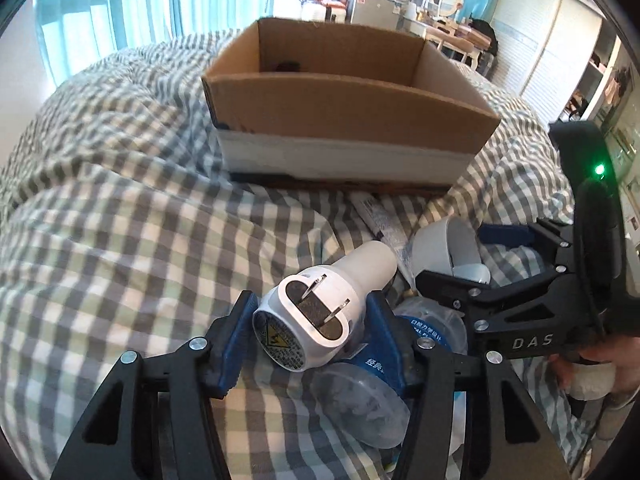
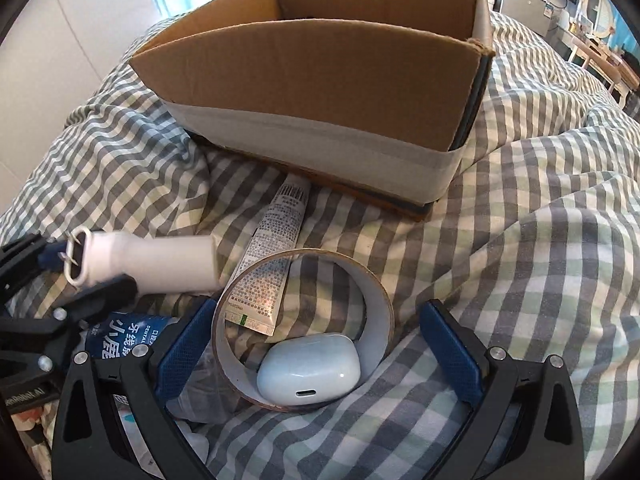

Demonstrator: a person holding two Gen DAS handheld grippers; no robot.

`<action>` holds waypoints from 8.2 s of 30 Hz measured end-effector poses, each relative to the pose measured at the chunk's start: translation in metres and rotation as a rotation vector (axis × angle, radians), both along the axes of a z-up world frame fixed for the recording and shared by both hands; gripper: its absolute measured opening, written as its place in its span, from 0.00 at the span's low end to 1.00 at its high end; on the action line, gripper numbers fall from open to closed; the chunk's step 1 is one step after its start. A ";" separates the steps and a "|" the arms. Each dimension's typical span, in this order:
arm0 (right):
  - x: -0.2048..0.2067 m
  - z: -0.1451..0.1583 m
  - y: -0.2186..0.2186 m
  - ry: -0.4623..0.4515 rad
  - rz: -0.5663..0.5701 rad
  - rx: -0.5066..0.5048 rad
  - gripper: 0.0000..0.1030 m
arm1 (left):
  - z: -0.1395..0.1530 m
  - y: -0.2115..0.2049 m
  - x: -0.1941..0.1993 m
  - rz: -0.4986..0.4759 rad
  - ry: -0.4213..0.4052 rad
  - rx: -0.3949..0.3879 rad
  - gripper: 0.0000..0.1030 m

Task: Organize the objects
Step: 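Grasp the white plug adapter with the left tool while the right grasps the tape roll, then carry the adapter and tape roll into the box and release both, then move both tools back toward the water bottle and plush toy, then grasp the white plush toy with the right tool while the left grasps the clear cup, then carry the cup and plush toy over the box and release both inside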

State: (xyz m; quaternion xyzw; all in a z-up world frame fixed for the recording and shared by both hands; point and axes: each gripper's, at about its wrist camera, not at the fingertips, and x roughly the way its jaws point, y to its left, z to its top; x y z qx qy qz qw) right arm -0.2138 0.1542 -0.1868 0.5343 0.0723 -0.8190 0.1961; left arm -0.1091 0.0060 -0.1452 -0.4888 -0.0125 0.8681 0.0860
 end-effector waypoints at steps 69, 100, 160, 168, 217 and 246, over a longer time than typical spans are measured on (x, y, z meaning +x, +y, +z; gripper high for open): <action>-0.037 0.225 -0.029 0.528 -0.045 -0.121 0.82 | 0.185 -0.041 -0.096 0.075 0.419 -0.023 0.55; -0.145 0.088 -0.013 0.326 -0.124 -0.045 0.83 | 0.041 0.009 -0.174 -0.048 0.173 -0.131 0.55; 0.135 0.031 -0.045 0.212 0.055 -0.048 0.93 | 0.049 -0.042 0.107 0.181 0.247 -0.208 1.00; 0.133 -0.002 -0.066 0.168 0.127 0.037 0.78 | 0.031 -0.048 0.099 0.201 0.185 -0.185 1.00; 0.139 0.068 0.042 0.298 -0.143 -0.140 0.75 | 0.005 0.044 0.077 -0.222 0.098 -0.115 0.66; 0.064 0.200 0.009 0.542 -0.065 -0.143 0.75 | 0.190 -0.010 -0.011 -0.003 0.443 -0.110 0.64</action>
